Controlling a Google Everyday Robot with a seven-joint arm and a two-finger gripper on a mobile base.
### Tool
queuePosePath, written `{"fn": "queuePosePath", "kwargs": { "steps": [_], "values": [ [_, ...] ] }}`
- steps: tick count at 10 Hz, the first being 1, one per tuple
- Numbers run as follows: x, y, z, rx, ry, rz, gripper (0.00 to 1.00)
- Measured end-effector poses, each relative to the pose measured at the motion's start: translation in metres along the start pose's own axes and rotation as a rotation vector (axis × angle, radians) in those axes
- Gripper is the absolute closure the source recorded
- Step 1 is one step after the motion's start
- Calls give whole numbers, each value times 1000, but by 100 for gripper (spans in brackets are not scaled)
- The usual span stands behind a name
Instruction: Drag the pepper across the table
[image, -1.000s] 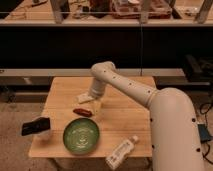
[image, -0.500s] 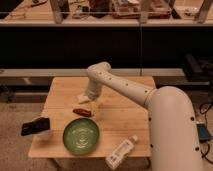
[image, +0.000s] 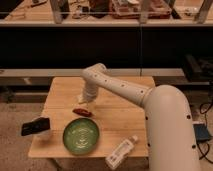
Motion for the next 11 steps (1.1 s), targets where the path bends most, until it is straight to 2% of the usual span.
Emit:
{"fn": "queuePosePath", "kwargs": {
  "steps": [5,9,11],
  "values": [
    [-13,-5,18,-16,3,-59,41],
    [-19,-8,28,-29,2,-72,41],
    [-14,-8,35,-33,10,-67,41]
  ]
}}
